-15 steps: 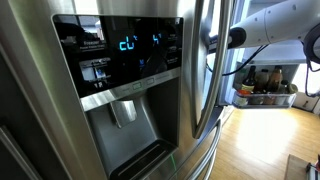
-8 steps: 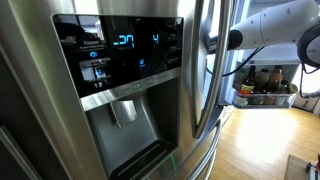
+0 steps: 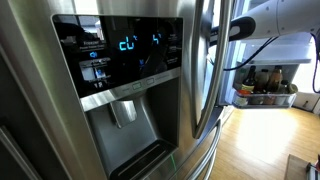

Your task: Put the green bottle on top tray of fridge, then put it on the top fridge side rack

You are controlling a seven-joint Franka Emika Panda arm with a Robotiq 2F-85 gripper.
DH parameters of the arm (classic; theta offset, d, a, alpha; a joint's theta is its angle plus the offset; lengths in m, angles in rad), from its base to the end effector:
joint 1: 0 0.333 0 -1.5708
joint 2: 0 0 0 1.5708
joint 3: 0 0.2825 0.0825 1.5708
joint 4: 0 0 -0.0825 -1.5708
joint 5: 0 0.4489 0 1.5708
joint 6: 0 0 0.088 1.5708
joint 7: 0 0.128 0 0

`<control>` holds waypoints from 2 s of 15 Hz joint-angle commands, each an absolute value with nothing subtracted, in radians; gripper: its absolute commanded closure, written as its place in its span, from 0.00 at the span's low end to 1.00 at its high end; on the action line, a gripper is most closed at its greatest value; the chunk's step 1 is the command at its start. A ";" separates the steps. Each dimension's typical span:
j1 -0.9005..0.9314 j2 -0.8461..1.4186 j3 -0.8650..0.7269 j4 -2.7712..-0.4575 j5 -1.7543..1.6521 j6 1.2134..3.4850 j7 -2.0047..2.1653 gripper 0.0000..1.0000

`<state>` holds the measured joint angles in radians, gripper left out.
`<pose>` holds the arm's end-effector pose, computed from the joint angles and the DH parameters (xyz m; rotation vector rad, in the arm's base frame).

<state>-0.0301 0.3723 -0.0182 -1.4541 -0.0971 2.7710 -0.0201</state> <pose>0.7894 -0.0324 0.5286 2.7023 0.0662 1.3751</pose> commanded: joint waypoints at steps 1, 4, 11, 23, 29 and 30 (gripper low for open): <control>0.005 0.233 -0.051 -1.590 -0.145 2.683 0.044 0.63; 0.010 0.158 -0.050 -1.651 -0.145 2.620 0.053 0.63; 0.013 -0.053 -0.039 -1.794 -0.314 2.565 0.148 0.63; -0.072 -0.176 0.049 -1.751 -0.501 2.643 0.325 0.63; -0.074 -0.120 0.049 -1.637 -0.607 2.755 0.402 0.63; -0.073 -0.106 0.050 -1.612 -0.621 2.767 0.411 0.63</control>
<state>-0.0575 -0.1511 0.0368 -1.6843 -0.5614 2.7286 0.3583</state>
